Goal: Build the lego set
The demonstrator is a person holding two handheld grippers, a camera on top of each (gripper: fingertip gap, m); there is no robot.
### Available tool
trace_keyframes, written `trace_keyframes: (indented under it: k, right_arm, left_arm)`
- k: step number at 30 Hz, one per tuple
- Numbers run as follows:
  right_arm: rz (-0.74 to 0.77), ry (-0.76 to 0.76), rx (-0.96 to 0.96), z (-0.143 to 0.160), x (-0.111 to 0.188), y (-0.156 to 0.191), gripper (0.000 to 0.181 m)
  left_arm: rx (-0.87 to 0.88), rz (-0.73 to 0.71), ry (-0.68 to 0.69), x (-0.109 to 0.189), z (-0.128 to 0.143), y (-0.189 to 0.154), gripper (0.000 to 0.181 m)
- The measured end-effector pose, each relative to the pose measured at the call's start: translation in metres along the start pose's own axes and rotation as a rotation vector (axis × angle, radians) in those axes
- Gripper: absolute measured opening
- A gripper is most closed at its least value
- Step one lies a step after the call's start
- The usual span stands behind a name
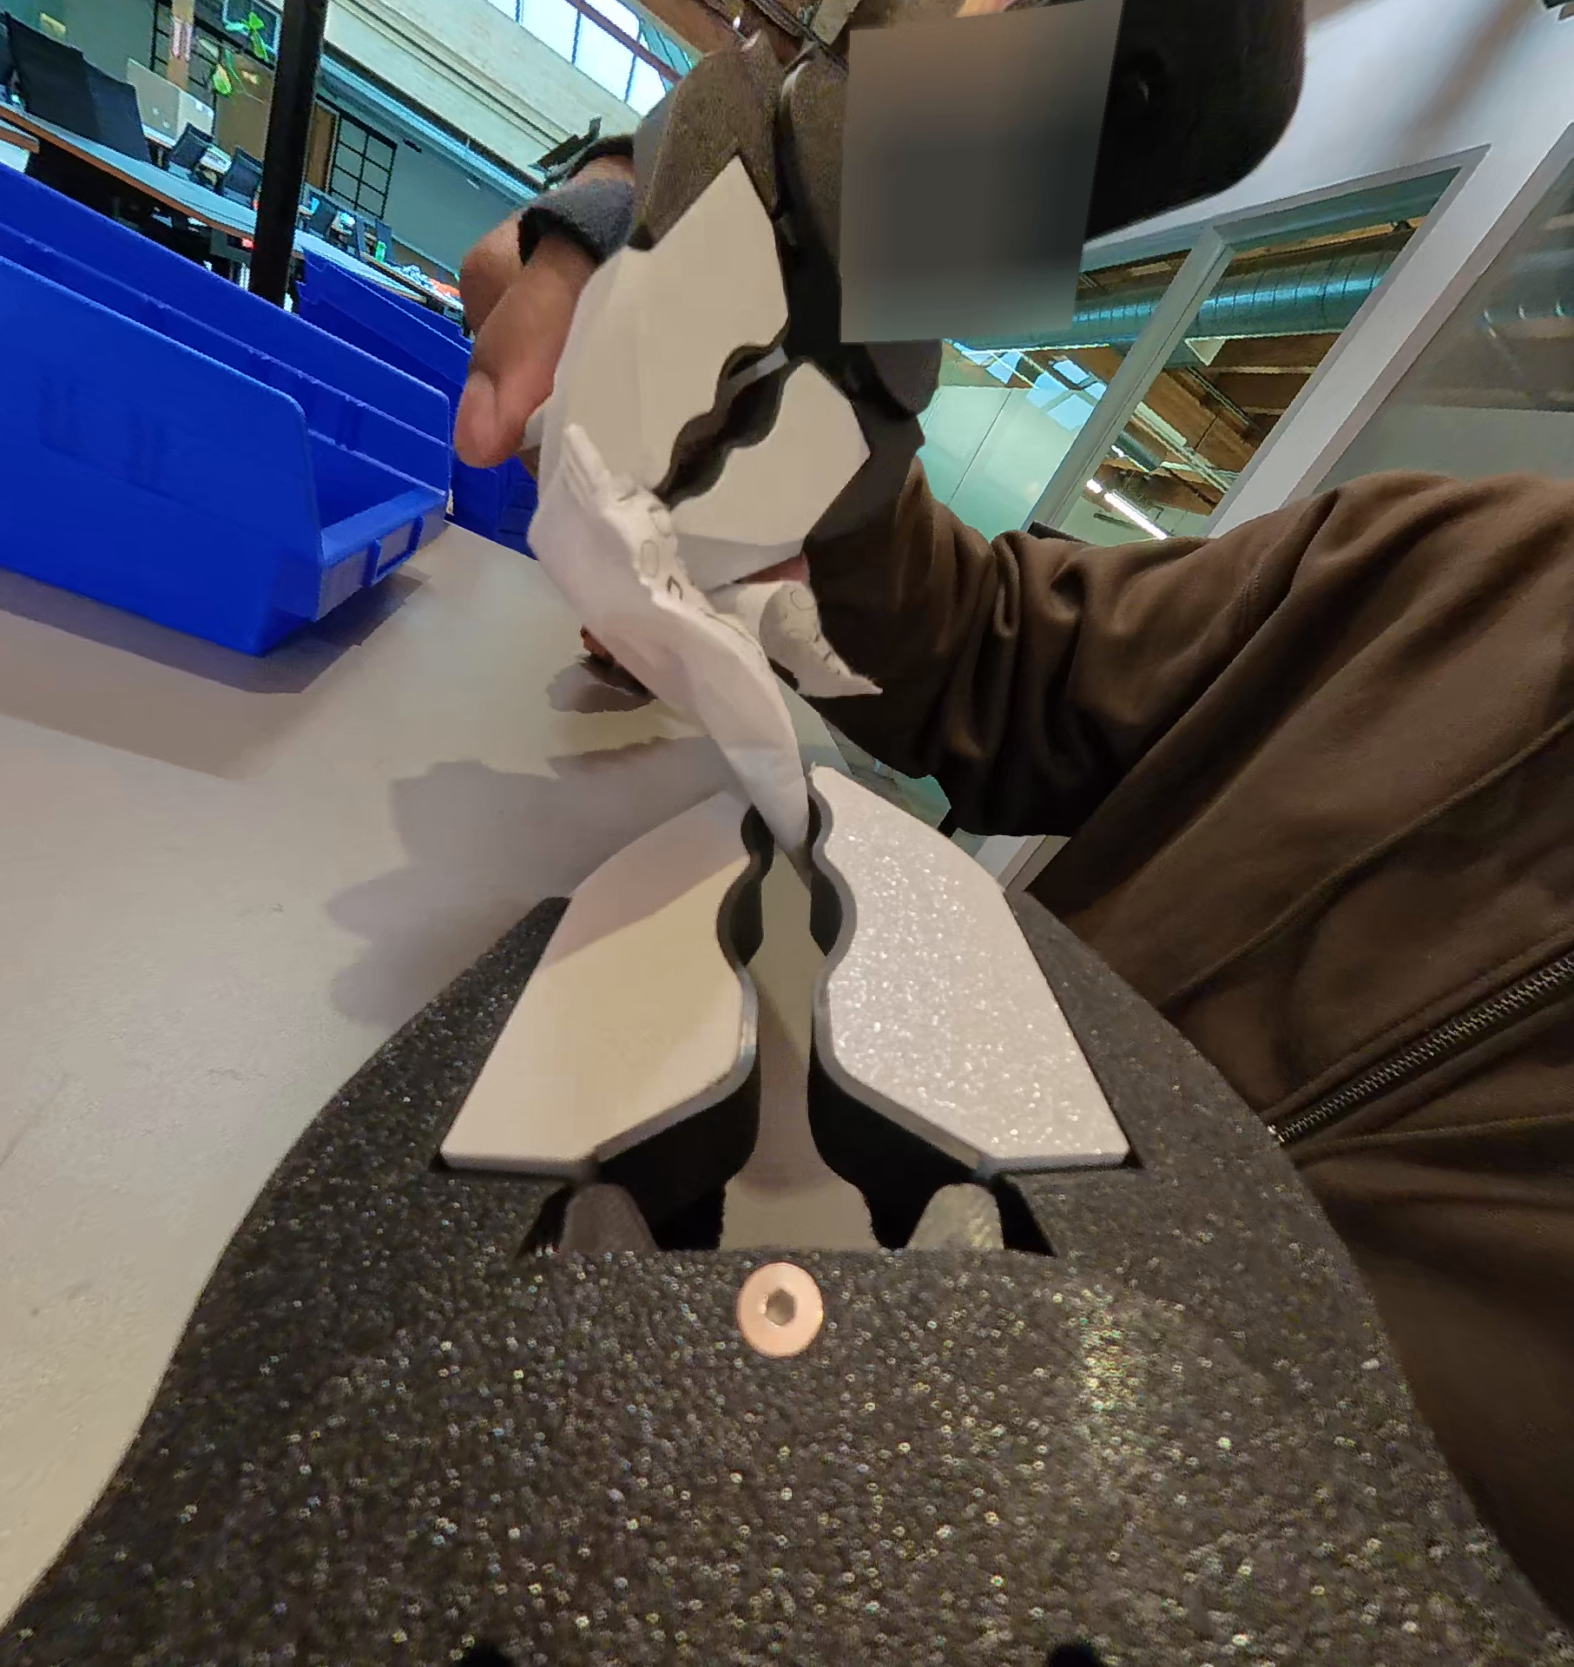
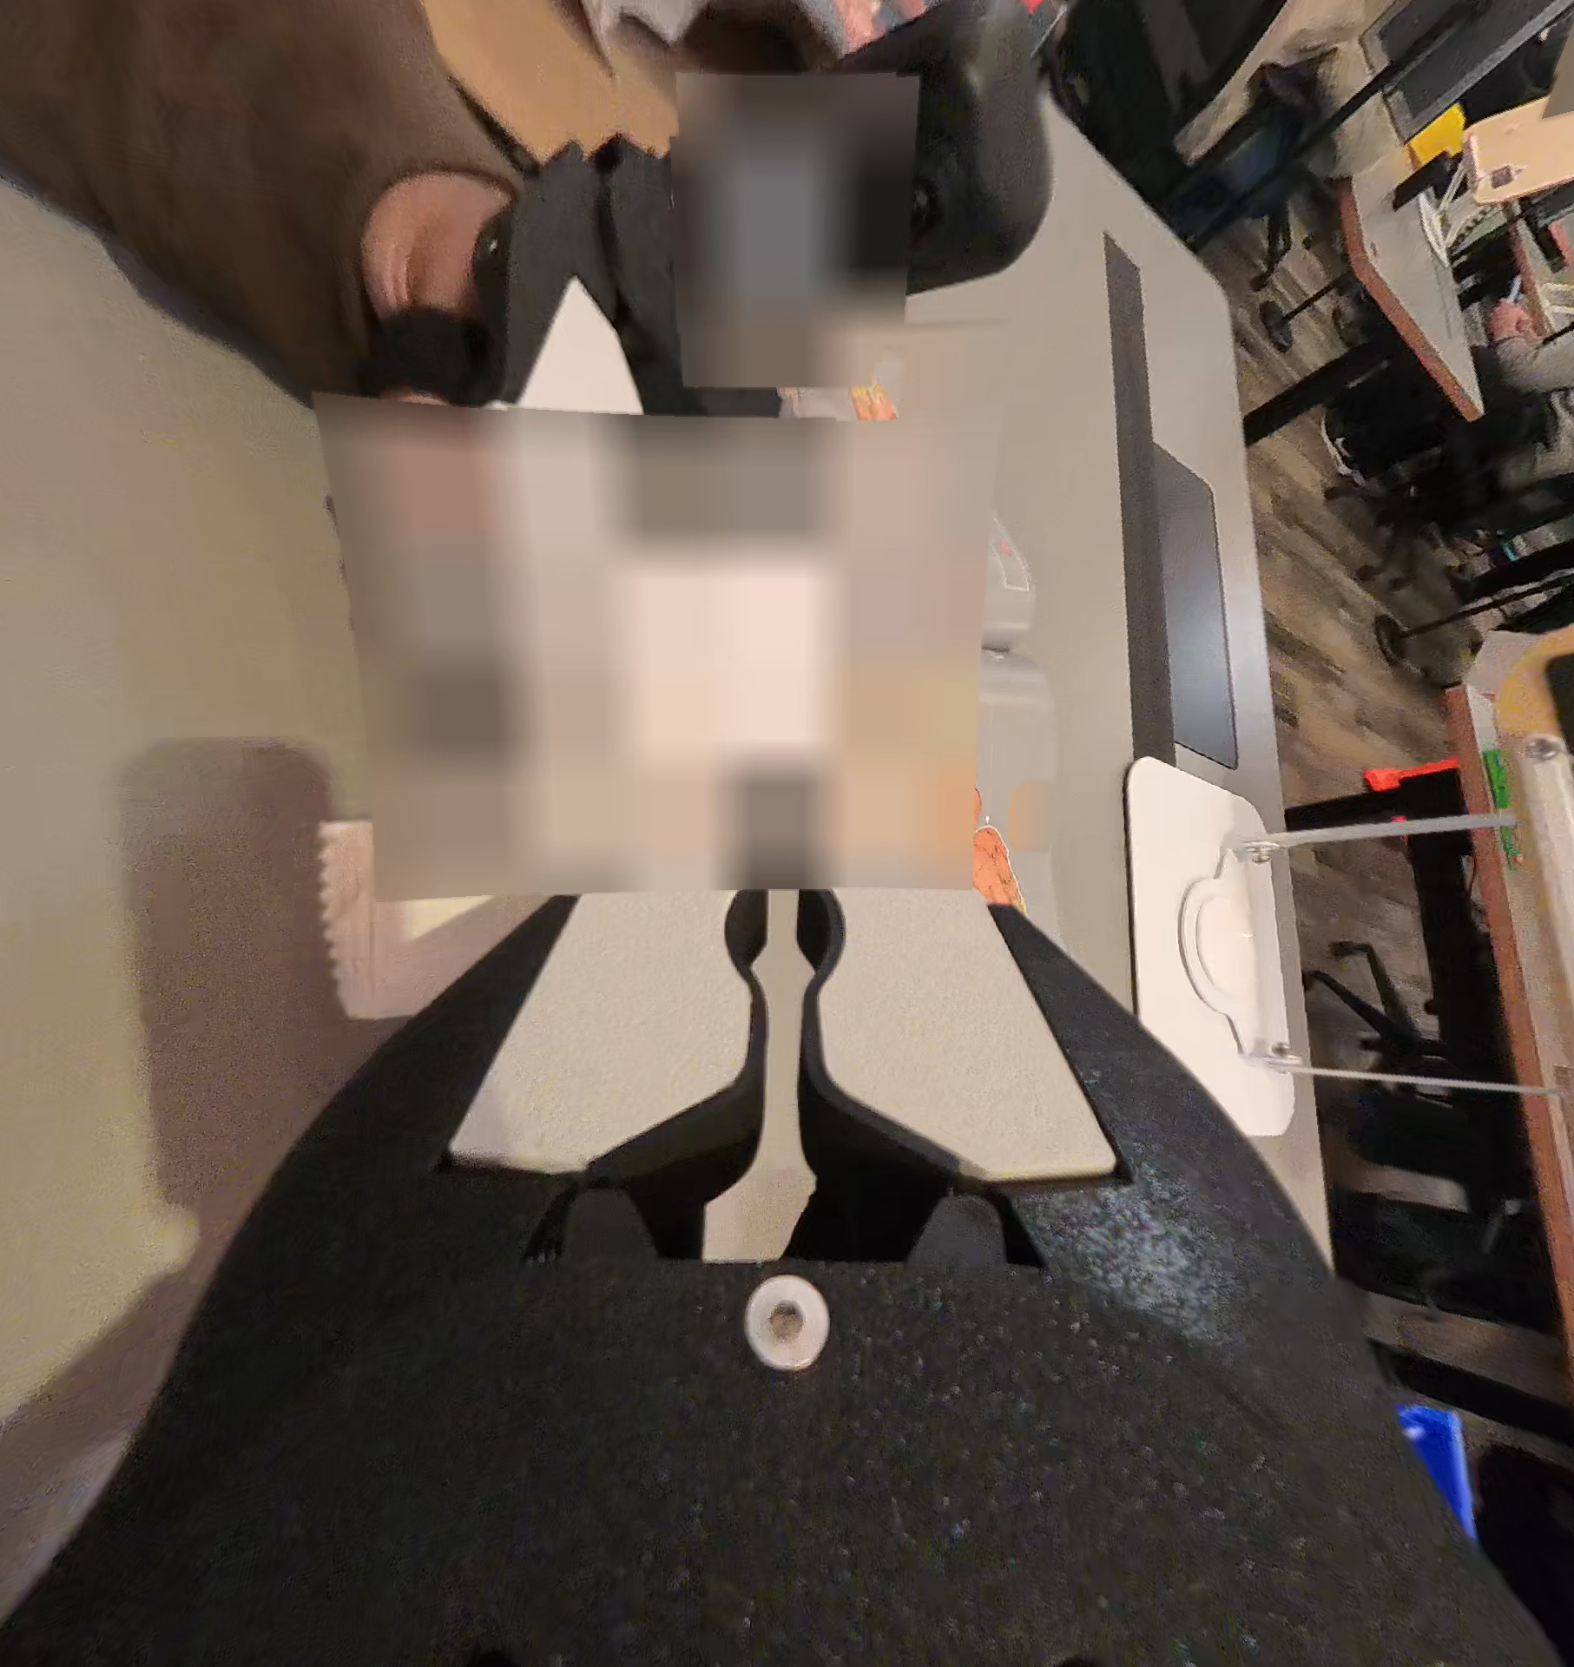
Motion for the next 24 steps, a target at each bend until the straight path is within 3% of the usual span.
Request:
trace_keyframes:
  k: [9, 16, 21, 24]
  right_arm:
    - [-0.143, -0.054, -0.137, -0.006, 0.000, 0.002, 0.000]
    - [-0.180, -0.317, -0.326, -0.005, 0.001, -0.003, 0.000]
    - [-0.113, -0.181, -0.344, 0.001, -0.004, -0.005, 0.000]
    - [-0.159, -0.178, -0.437, -0.003, -0.005, -0.006, 0.000]
  left_arm:
    - [-0.012, -0.019, -0.008, 0.001, -0.001, 0.001, 0.005]
    - [0.000, -0.029, -0.036, 0.003, -0.004, 0.003, 0.005]
    - [-0.018, -0.045, -0.025, 0.002, -0.002, 0.004, 0.005]
    - [-0.054, -0.057, -0.027, 0.002, -0.003, 0.002, 0.006]
Point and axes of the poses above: each gripper's, where its closed fingertips meet, x back along the fingers, z out of its underside, y = z × x across the jaws, the point moved 6 cm from there along x, back along the fingers, and after that the axes turned 14 degrees about -z, right-handed, at the moved point
